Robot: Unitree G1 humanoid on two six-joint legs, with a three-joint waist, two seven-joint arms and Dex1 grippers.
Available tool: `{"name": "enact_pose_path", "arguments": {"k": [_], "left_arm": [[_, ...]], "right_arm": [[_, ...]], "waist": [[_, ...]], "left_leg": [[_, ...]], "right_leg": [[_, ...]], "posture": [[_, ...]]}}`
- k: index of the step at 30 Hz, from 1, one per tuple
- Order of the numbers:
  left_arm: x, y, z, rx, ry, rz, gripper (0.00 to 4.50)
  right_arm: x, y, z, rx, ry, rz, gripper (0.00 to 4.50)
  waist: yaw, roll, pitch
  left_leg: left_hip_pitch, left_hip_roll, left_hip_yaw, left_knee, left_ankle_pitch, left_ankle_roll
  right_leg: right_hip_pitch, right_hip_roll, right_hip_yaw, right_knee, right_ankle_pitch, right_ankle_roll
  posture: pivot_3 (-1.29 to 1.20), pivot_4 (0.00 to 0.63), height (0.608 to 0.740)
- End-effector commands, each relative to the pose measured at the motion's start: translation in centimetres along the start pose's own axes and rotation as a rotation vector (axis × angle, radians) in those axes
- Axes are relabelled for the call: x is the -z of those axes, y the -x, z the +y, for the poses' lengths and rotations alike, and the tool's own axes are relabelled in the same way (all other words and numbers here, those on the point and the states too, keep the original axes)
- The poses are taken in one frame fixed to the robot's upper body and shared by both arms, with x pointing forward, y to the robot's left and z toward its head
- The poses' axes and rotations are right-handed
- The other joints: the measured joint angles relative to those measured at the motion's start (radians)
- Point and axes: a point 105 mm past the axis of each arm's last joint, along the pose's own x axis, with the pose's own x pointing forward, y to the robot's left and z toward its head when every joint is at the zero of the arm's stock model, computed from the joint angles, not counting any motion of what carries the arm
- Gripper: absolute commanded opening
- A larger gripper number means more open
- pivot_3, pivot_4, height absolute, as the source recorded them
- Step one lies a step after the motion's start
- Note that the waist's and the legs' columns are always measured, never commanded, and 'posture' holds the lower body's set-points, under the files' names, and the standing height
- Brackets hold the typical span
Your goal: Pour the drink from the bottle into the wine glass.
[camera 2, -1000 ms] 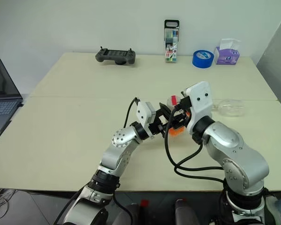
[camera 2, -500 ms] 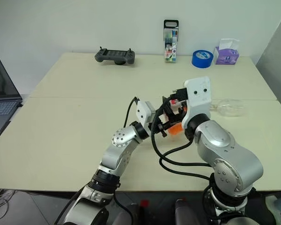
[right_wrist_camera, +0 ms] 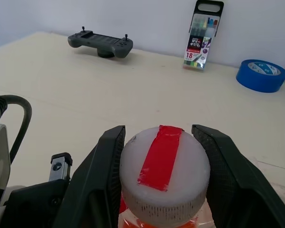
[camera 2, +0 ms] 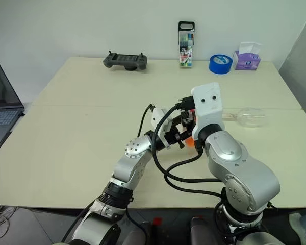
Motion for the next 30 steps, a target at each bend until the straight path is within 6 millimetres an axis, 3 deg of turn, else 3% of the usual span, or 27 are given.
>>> {"name": "enact_pose_path", "arguments": {"k": [1,6,9,13,17,21,28,30], "left_arm": [[-1.9,-0.2,0.4,-0.01,-0.047,-0.073,1.79],[-1.9,-0.3,-0.1,0.006,-0.041,-0.075,1.79],[-2.0,-0.3,-0.3,0.02,-0.039,-0.078,1.78],[-2.2,-0.3,-0.3,0.023,-0.043,-0.078,1.78],[-2.3,-0.2,-0.3,0.014,-0.05,-0.079,1.78],[-2.3,0.1,-0.2,0.003,-0.052,-0.073,1.78],[-2.2,0.0,-0.4,0.008,-0.044,-0.072,1.78],[-2.2,-0.1,-0.5,0.015,-0.041,-0.072,1.78]], "right_arm": [[-1.7,0.4,-3.1,0.073,0.042,-0.063,1.92],[-2.7,0.5,-1.9,-0.393,0.131,-0.117,1.92],[-3.3,1.6,-1.0,-0.704,0.065,-0.112,1.92],[-2.0,2.5,-1.2,-0.941,0.071,-0.037,1.92],[-1.2,1.4,-2.2,-0.954,0.105,-0.017,1.92],[-2.3,1.4,-2.4,-0.972,0.107,-0.058,1.92],[-3.3,1.0,-2.7,-0.882,0.138,-0.12,4.29],[-3.6,0.9,-2.8,-0.837,0.136,-0.14,4.3]], "waist": [[0.0,0.0,0.0],[-0.001,0.0,0.0],[0.0,0.0,0.0],[0.002,0.0,0.0],[-0.002,0.0,0.0],[0.0,0.0,0.0],[0.003,0.0,0.0],[0.003,0.0,0.0]], "left_leg": [[0.0,0.0,0.0,0.0,0.0,0.0],[0.0,-0.001,0.002,0.0,0.0,0.0],[0.0,-0.001,0.004,0.0,0.0,0.001],[0.0,-0.001,0.005,-0.001,0.0,0.001],[0.001,0.0,0.006,0.0,0.0,0.001],[0.001,0.001,0.006,0.0,0.0,0.001],[0.001,0.0,0.004,0.0,0.0,0.001],[0.001,0.0,0.003,0.0,0.0,0.001]], "right_leg": [[0.0,0.0,0.0,0.0,0.0,0.0],[0.002,0.0,0.0,-0.003,-0.001,0.001],[0.002,0.0,0.0,-0.002,0.0,0.0],[0.002,0.0,-0.001,-0.003,0.001,-0.001],[0.002,0.0,0.001,-0.002,0.0,0.0],[0.002,0.001,0.001,-0.001,0.0,0.0],[0.002,0.0,0.001,-0.001,0.001,-0.001],[0.002,0.0,0.001,-0.001,0.001,-0.001]], "posture": [[0.0,0.15,0.74],[0.0,0.15,0.74],[0.0,0.15,0.74],[0.0,0.15,0.74],[0.0,0.15,0.74],[0.0,0.15,0.74],[0.0,0.15,0.74],[0.0,0.15,0.74]]}}
